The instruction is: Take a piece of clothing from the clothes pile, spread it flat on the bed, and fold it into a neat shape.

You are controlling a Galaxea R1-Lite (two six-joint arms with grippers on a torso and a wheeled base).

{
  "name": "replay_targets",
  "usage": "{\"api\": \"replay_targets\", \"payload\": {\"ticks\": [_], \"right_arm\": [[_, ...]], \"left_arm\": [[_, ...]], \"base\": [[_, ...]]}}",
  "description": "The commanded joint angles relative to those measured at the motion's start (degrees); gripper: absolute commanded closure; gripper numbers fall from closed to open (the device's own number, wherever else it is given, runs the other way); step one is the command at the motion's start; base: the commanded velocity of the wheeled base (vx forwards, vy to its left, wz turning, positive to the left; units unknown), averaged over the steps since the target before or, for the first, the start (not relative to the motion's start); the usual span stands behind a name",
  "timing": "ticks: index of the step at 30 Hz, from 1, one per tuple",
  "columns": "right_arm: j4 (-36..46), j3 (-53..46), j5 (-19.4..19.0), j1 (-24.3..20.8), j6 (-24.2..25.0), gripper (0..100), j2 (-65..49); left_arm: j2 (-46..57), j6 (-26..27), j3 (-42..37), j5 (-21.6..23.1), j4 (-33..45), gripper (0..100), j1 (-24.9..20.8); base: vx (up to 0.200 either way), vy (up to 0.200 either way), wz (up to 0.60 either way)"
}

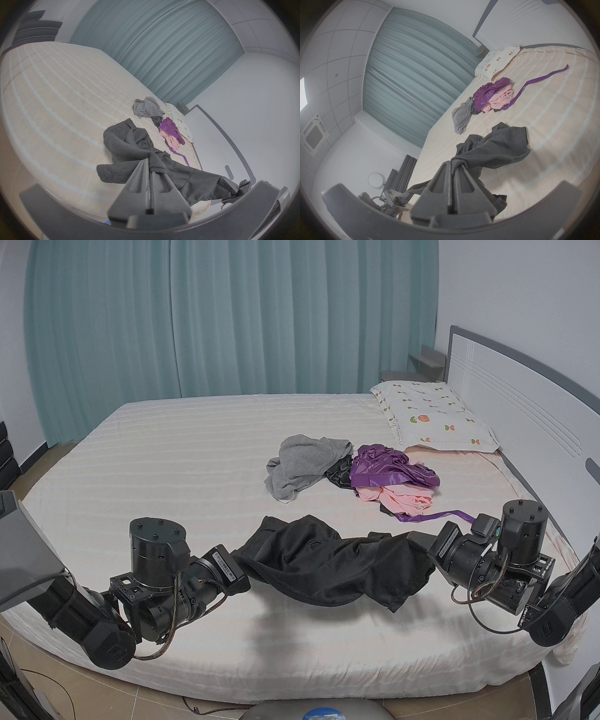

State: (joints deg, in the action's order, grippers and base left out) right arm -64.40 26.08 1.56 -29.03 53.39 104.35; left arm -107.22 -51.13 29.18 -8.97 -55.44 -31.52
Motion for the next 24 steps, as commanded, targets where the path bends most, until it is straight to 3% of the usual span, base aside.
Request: {"api": "replay_targets", "payload": {"ticks": [1, 24], "right_arm": [[-0.11, -0.41, 0.11, 0.02, -0.48, 100, -0.64], [-0.37, -0.32, 0.2, 0.29, -0.57, 100, 0.94]], "left_arm": [[0.25, -0.11, 0.35, 0.01, -0.02, 100, 0.76], [0.34, -0.11, 0.26, 0.1, -0.02, 100, 0.41]], "base": [[0.0, 0.2, 0.0], [0.0, 0.2, 0.0]]}}
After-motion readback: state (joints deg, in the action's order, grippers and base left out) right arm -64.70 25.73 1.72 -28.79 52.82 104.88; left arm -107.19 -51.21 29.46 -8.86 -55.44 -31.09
